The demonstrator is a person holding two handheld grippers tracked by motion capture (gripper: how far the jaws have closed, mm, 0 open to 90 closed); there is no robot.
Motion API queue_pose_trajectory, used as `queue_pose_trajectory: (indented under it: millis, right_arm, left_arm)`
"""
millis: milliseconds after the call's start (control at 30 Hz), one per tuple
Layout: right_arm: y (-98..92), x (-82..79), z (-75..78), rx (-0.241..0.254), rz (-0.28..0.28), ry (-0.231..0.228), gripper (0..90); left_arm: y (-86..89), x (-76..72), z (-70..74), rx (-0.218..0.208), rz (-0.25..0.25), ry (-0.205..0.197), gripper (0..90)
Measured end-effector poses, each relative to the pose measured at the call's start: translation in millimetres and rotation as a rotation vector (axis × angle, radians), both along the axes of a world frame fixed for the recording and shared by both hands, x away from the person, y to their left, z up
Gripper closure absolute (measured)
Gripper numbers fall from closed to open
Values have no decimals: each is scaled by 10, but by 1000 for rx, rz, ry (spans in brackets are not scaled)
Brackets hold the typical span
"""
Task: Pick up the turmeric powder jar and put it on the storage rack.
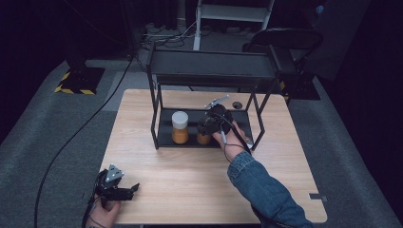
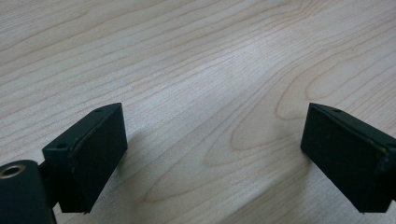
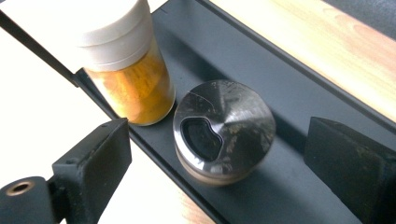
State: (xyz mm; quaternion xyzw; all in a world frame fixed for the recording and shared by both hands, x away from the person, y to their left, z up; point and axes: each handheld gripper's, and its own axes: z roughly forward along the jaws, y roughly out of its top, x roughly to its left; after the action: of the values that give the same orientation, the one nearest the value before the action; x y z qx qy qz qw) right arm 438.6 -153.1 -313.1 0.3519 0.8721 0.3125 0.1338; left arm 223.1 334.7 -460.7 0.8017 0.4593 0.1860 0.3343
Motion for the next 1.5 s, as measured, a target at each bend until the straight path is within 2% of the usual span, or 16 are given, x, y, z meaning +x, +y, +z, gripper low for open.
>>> queue_pose_trajectory:
  millis: [333,667,867,1033,1500]
  right_arm:
    - [-201,-225,181,-13,18,-44,0]
    - [-483,-468,290,-9,9,-69,0]
    - [-698,-597,316,19,2,-66,0]
    - [-820,-722,340,9,4,-88,0]
    - [-1132,-979,342,14,-12,-89,0]
  left_arm:
    - [-14,5,1,-2,16,2,72]
    - [-14,5,0,-2,16,2,72]
    - [-13,5,-1,-2,15,0,72]
    - [-13,5,-1,-2,14,0,72]
    - [-13,5,0,-2,15,2,72]
